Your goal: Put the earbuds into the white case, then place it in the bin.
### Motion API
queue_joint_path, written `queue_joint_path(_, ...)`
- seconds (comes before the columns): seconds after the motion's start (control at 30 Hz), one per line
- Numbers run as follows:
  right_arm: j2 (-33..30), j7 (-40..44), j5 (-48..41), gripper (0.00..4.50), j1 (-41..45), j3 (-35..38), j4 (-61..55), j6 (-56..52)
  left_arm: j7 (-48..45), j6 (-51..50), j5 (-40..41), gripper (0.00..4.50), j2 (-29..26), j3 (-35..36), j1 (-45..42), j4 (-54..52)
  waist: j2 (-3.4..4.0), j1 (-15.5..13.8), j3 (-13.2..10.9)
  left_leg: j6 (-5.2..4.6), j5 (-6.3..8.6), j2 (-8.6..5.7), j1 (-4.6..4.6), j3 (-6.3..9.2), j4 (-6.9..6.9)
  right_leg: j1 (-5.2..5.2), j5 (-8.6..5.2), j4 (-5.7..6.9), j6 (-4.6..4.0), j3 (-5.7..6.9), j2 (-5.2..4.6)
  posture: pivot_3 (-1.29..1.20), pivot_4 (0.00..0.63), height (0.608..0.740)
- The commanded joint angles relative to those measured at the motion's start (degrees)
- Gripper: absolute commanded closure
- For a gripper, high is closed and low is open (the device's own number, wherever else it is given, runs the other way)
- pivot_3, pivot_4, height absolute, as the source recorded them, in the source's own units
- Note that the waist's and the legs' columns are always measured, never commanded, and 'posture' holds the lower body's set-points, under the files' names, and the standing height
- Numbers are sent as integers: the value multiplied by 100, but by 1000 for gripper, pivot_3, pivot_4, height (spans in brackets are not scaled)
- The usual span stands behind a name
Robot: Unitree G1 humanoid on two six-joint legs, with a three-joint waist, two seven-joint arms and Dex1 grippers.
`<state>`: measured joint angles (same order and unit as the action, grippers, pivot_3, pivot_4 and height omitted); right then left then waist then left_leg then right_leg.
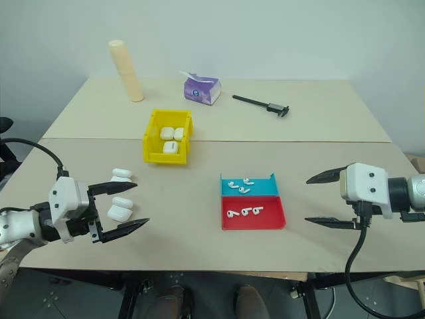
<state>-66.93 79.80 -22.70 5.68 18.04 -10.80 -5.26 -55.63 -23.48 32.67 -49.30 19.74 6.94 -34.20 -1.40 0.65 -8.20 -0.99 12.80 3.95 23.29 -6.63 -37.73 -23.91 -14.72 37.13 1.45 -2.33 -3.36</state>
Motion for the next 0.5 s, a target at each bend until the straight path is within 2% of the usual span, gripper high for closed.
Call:
queue_joint_path(0.03,-99,6,1,15,109,142,-63,114,-62,-99,264,0,-139,352,102,-315,0,4,0,0,0,0,0,0,0,0,0,0,0,0,0,0,150,740)
queue_joint_path(0.27,-45,-19,87,15,312,-41,79,205,596,-378,38,0,-70,397,105,-560,0,2,0,0,0,0,-4,0,0,2,0,0,0,-2,0,0,150,740)
queue_joint_path(0.43,-3,-53,140,15,423,-182,153,250,1697,-901,-484,0,87,101,-33,-1001,0,1,0,0,0,-1,-2,1,0,3,0,-1,0,-3,0,0,150,740)
queue_joint_path(0.5,17,-78,165,15,477,-249,194,266,2032,-1308,-433,0,74,29,-190,-1261,-1,0,0,0,0,-1,-3,2,0,3,0,0,0,-3,0,0,150,740)
